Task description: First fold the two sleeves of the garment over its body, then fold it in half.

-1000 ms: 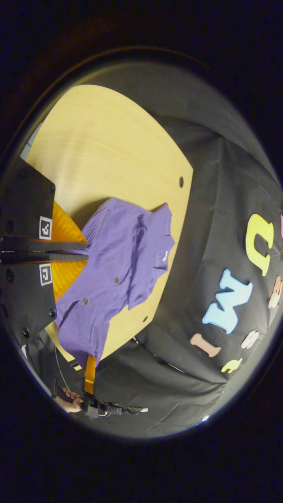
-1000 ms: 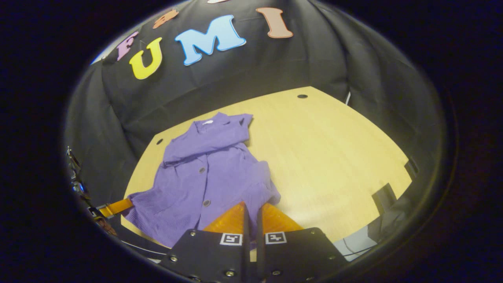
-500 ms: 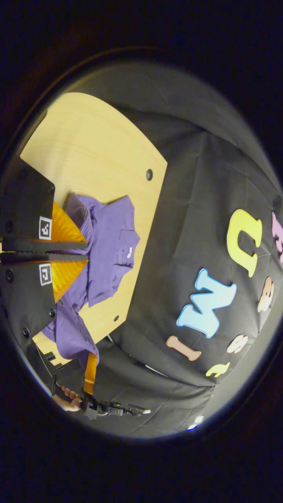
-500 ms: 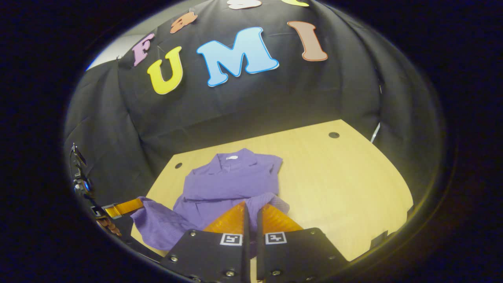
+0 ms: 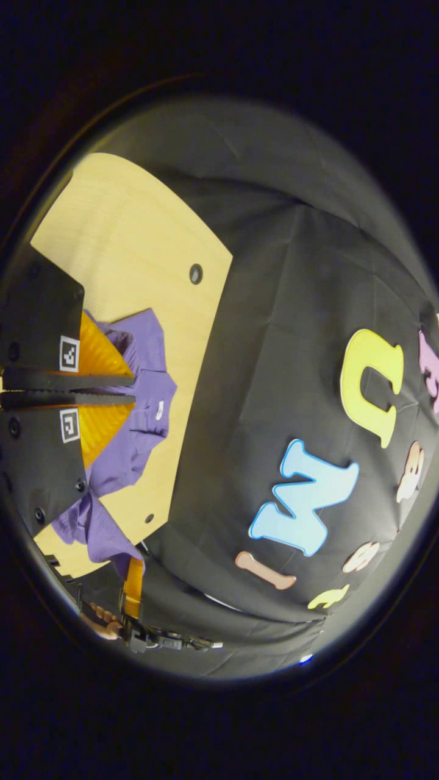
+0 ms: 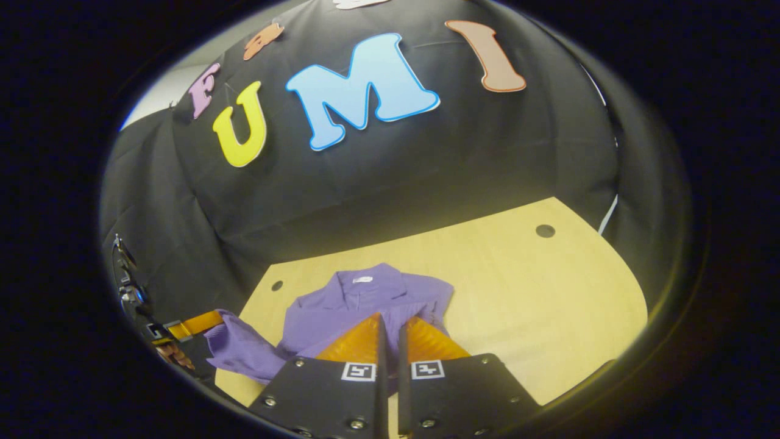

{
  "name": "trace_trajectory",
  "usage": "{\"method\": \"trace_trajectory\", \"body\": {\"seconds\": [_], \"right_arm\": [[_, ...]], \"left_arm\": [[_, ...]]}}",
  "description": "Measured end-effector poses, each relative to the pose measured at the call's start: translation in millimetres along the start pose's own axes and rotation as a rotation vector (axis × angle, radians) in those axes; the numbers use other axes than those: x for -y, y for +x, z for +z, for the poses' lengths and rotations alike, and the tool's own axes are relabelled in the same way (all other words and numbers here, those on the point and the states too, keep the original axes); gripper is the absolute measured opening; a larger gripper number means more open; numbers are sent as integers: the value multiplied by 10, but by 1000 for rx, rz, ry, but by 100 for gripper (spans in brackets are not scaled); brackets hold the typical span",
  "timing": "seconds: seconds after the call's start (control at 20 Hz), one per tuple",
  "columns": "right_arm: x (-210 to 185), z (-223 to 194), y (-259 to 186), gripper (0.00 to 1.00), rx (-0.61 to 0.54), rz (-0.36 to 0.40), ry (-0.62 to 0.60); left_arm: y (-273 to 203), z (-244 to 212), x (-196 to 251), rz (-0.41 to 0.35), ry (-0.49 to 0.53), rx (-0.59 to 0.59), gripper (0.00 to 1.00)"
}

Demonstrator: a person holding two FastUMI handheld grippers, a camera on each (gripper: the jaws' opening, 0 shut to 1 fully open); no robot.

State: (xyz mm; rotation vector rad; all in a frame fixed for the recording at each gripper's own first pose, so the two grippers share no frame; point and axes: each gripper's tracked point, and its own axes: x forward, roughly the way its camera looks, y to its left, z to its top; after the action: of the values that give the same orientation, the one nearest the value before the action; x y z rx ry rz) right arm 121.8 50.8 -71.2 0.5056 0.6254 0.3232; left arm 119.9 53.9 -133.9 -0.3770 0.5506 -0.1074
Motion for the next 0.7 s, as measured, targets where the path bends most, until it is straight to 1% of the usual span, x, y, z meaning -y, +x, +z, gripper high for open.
{"method": "trace_trajectory", "body": {"seconds": [0.2, 0.25, 0.35, 0.4, 0.55, 0.6, 0.65, 0.7], "right_arm": [[106, 250, 331, 6, 7, 2, -19], [141, 233, 459, 6, 6, 3, -24], [169, 343, 645, 6, 4, 9, -32], [195, 388, 745, 6, 1, 11, -36], [247, 469, 1019, 6, -9, 17, -39], [283, 494, 1118, 2, -11, 14, -41], [308, 504, 1187, 6, -13, 11, -43], [346, 518, 1272, 6, -15, 3, -47]], "left_arm": [[503, 287, 22, 11, 31, 15, 7], [608, 346, 46, 10, 37, 14, 7], [856, 418, 62, 14, 62, 24, 7], [984, 503, 69, 19, 77, 51, 8], [1299, 587, 67, 33, 108, 52, 7], [1388, 594, 51, 39, 111, 53, 7], [1482, 617, 22, 48, 113, 58, 7], [1567, 632, -10, 56, 118, 67, 7]]}}
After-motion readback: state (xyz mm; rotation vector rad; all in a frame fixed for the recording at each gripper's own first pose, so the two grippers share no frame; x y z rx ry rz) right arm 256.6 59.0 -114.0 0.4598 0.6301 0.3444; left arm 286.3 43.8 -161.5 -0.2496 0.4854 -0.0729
